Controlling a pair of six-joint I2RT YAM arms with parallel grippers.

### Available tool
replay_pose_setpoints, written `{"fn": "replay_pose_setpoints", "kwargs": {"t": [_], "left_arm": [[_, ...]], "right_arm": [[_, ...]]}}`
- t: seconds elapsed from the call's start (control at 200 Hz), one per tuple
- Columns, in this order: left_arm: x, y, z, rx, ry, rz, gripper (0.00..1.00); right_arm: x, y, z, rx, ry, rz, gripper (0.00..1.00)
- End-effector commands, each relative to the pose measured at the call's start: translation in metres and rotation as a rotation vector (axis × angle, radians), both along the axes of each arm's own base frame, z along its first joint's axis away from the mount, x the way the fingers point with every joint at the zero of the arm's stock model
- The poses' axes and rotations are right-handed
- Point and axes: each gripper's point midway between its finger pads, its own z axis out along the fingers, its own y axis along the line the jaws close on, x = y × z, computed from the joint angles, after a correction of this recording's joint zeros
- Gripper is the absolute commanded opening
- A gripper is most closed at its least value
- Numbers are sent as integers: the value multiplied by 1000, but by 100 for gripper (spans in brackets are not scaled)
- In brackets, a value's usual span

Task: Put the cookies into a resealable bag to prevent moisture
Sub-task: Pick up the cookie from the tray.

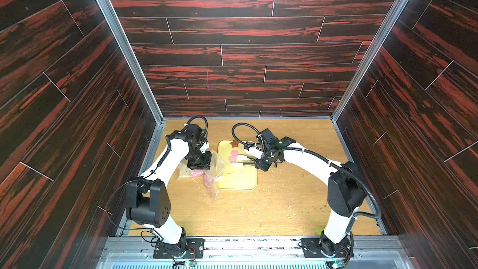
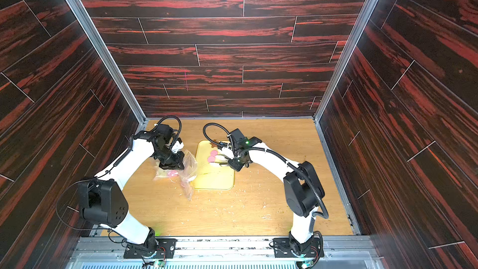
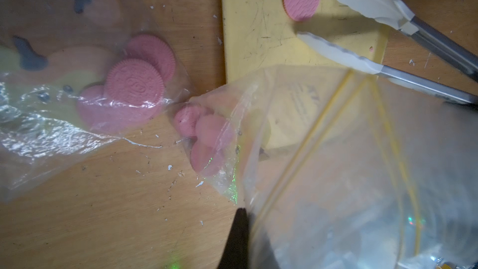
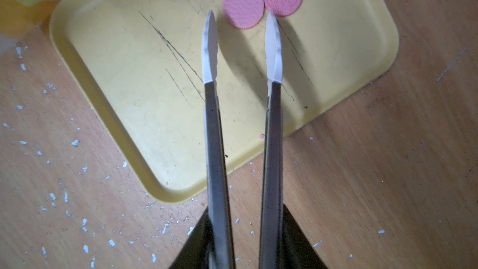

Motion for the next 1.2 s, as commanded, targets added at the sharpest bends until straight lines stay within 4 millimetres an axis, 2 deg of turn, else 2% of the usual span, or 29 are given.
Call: {"fn": "replay_pose_setpoints", "kwargs": {"t": [0.0,0.551,0.767,1.017,1.193], "left_arm": [[-4,3,0,10,14,-18,0],[-2,3,1,11,15,-20,0],[-3,3,1,13,18,-19,0],[1,2,3,8,9,-16,0],[2,1,4,1,3,-12,0]], "right_arm": [[2,12,1,18,19,11,39],[7,34,-7,-2,14,61,39],[6,28,-7,-33,6,54,34],[6,24,16,2,-49,40,32],[3,21,49,109,-108,29,32]]}}
